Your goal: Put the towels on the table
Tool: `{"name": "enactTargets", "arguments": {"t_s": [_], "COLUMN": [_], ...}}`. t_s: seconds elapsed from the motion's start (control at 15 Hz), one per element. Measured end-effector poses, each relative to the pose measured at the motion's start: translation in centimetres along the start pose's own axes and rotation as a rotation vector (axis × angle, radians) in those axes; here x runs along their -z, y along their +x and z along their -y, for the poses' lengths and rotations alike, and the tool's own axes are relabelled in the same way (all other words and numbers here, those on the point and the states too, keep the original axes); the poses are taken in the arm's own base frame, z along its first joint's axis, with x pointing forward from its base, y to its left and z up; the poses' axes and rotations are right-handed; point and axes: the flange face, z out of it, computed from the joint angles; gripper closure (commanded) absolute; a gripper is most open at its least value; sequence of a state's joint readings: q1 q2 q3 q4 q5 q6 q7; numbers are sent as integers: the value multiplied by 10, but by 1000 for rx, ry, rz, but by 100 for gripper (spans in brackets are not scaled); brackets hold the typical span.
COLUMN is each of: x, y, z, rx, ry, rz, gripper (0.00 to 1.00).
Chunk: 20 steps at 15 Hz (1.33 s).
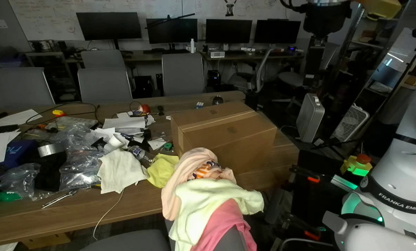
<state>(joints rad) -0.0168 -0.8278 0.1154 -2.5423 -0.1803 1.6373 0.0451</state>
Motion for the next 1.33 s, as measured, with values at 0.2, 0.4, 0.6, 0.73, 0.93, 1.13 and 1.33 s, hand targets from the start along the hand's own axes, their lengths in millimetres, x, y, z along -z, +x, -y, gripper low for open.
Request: {"name": "enactTargets", "arguments": {"t_s": [0.2,0.4,0.6,0.73,0.93,1.13,1.33], "x": [-7,-13,-15,-16,-17,-17,-17], "y": [11,22,34,43,61,84,103], "z": [38,79,114,133,155,167,172], "rx": [54,119,173,201,221,203,156], "ry": [-64,-116,-142,-147,-131,-103,-107], "rz": [32,60,75,78,59,13,-33], "gripper": [0,0,0,0,0,0,0]}}
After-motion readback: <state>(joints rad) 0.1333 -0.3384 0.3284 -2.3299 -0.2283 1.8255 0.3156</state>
